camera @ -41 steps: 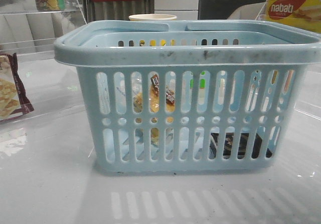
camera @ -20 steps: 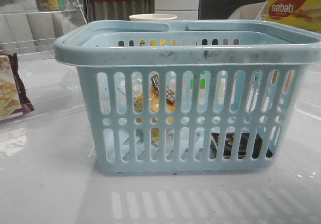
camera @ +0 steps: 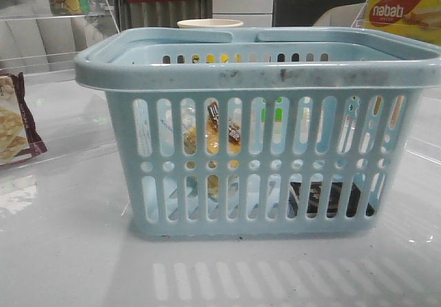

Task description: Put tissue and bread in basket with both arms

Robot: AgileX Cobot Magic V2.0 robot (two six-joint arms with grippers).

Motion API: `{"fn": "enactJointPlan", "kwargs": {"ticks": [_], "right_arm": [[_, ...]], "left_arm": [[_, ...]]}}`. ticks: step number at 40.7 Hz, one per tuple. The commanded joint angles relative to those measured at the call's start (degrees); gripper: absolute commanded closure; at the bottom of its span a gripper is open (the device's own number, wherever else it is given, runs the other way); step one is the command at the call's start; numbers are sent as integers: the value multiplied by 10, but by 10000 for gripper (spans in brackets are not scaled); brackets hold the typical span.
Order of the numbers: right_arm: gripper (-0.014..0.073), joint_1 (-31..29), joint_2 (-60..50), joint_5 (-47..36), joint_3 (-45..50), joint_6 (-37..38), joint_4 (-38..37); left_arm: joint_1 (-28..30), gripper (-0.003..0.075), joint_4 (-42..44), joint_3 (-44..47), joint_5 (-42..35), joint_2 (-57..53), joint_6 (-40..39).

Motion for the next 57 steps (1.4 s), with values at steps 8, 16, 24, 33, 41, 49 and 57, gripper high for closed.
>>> {"fn": "enactJointPlan", "kwargs": {"ticks": [8,16,24,33,41,49,57], "right_arm": [[496,-22,-15,-51,2,-3,-13],[496,-132,-80,-168,104,-3,-53],[496,-233,-181,-334,242,-3,-56],[496,-278,-271,-423,370,-3,-53],[496,-281,-323,-481,453,-2,-32],[496,-281,-329,-506,468,-2,-24],[496,-281,-329,-547,468,-2,-6]], "left_arm": [[-4,630,-1,-1,-52,-11,0],[-4,630,-1,-1,-52,-11,0],[-4,630,-1,-1,-52,-11,0],[-4,630,-1,-1,-52,-11,0],[-4,630,-1,-1,-52,-11,0],[-4,630,-1,-1,-52,-10,0],[-4,630,-1,-1,-52,-10,0]]}}
